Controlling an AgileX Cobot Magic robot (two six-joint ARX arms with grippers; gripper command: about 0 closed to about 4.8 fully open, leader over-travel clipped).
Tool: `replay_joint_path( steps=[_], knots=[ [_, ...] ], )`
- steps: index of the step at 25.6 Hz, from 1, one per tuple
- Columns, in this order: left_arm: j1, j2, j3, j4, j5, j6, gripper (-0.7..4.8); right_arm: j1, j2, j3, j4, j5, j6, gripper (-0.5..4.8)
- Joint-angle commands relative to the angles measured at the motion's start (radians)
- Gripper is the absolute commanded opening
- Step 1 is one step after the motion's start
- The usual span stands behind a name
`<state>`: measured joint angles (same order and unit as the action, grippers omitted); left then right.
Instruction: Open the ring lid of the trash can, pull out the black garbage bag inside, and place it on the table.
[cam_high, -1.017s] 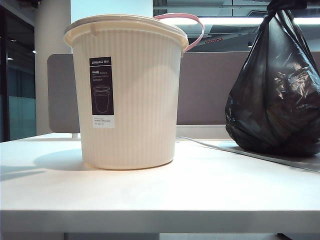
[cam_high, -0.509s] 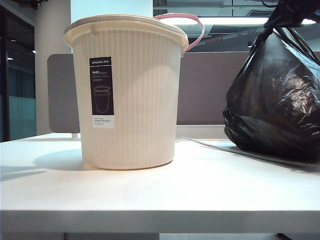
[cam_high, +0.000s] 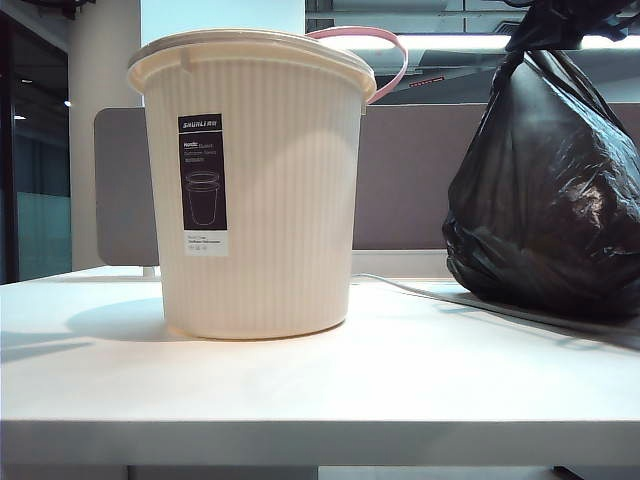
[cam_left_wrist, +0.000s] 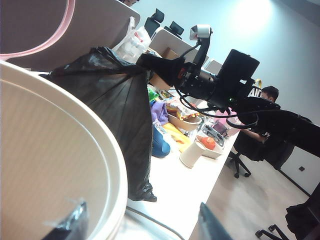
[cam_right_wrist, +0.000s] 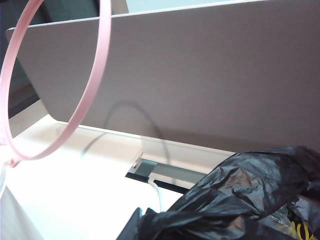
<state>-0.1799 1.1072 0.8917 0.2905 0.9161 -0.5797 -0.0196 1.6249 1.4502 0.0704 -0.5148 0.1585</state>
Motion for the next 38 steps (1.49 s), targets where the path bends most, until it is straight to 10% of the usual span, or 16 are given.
replay_joint_path(
  steps=[1,8,15,38],
  knots=[
    [-0.002,-0.003,0.003,0.01,0.005,0.003,2.78,0.003,-0.026,-0.038,0.034,0.013,-0.002,-0.06],
    [-0.006,-0.003,0.003,0.01,0.005,0.003,2.78,0.001,-0.084,-0.18,0.109,0.024,-0.002,-0.04],
    [-0.045,-0.003,0.003,0.005,0.007,0.004,2.78,-0.001,-0.106,-0.179,0.066,0.022,-0.002,2.23],
    [-0.045,-0.003,0.003,-0.059,0.017,-0.003,2.78,0.0,-0.428,-0.179,-0.547,0.228,0.049,2.57]
  ],
)
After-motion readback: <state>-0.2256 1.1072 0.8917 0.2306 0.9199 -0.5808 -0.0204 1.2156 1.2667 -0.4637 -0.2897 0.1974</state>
